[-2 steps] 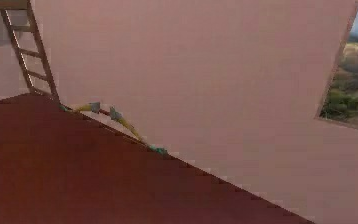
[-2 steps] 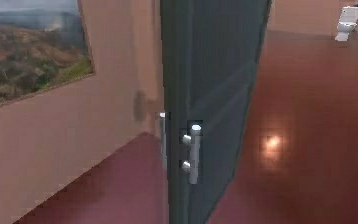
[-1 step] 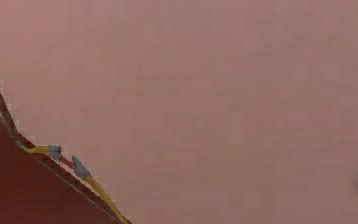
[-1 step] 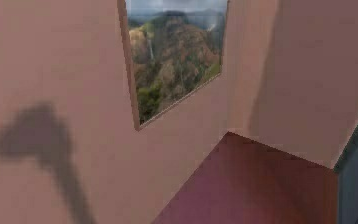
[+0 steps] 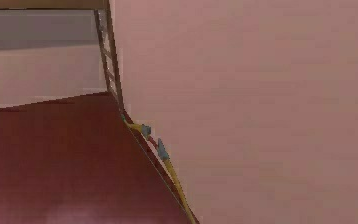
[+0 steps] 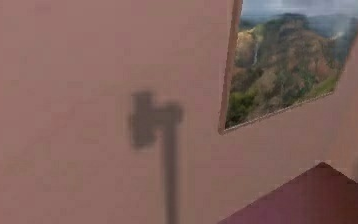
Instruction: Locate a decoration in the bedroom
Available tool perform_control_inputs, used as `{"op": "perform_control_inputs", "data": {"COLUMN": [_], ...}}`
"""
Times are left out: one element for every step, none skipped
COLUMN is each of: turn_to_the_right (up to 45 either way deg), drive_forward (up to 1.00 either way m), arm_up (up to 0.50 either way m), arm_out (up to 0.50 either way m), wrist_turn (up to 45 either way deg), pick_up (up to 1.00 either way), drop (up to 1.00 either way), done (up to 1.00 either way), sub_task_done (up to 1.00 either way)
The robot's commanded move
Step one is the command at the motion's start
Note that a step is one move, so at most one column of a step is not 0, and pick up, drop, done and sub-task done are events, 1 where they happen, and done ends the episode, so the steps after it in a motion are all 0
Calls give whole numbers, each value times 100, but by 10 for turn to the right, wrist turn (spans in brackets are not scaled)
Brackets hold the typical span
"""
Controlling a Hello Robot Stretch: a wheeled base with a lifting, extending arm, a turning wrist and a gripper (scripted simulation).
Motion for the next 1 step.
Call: {"op": "perform_control_inputs", "data": {"turn_to_the_right": [0], "drive_forward": [0], "arm_up": [0], "arm_out": [0], "wrist_turn": [0], "pick_up": [0], "drop": [0], "done": [100], "sub_task_done": [0]}}
